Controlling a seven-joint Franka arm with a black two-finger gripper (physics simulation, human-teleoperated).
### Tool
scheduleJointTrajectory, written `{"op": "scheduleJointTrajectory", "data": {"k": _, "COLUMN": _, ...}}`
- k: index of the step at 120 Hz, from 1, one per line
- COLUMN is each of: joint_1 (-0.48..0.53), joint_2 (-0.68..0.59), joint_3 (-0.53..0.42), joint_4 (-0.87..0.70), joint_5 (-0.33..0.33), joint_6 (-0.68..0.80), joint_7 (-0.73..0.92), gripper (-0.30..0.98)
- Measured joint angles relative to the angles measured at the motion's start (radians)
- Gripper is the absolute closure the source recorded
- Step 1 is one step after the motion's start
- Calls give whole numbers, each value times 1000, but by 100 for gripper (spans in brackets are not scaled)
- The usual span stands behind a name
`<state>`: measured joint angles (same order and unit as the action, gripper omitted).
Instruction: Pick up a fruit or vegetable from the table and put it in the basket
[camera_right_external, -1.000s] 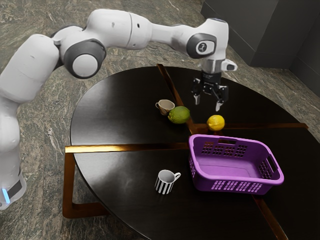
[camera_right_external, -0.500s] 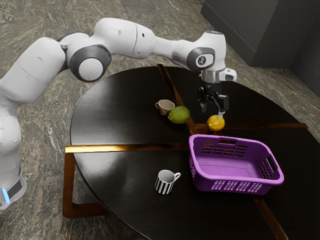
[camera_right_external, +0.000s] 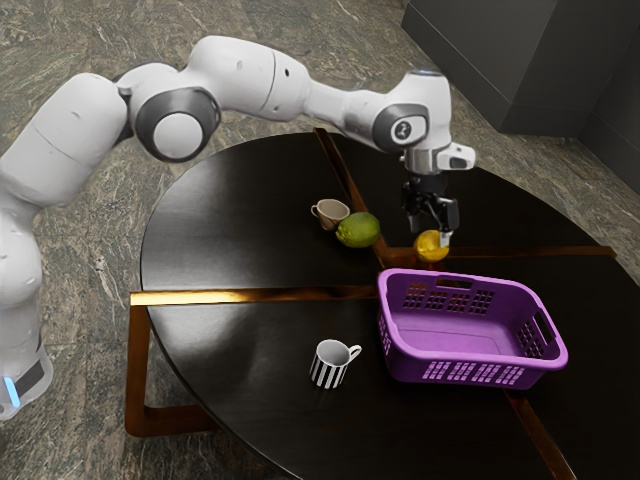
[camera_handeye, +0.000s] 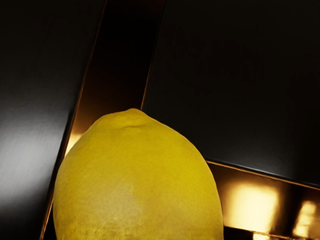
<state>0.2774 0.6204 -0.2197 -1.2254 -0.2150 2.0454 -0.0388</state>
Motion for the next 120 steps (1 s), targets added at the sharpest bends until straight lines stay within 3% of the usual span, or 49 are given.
{"op": "scheduleJointTrajectory", "data": {"k": 76, "joint_1": -4, "joint_2": 53, "joint_3": 5, "joint_4": -1, "joint_5": -12, "joint_6": 74, "joint_7": 54, "gripper": 7}}
{"op": "scheduleJointTrajectory", "data": {"k": 92, "joint_1": -5, "joint_2": 58, "joint_3": 5, "joint_4": 0, "joint_5": -11, "joint_6": 80, "joint_7": 59, "gripper": 24}}
{"op": "scheduleJointTrajectory", "data": {"k": 120, "joint_1": -18, "joint_2": 53, "joint_3": 14, "joint_4": 1, "joint_5": 4, "joint_6": 100, "joint_7": 50, "gripper": 31}}
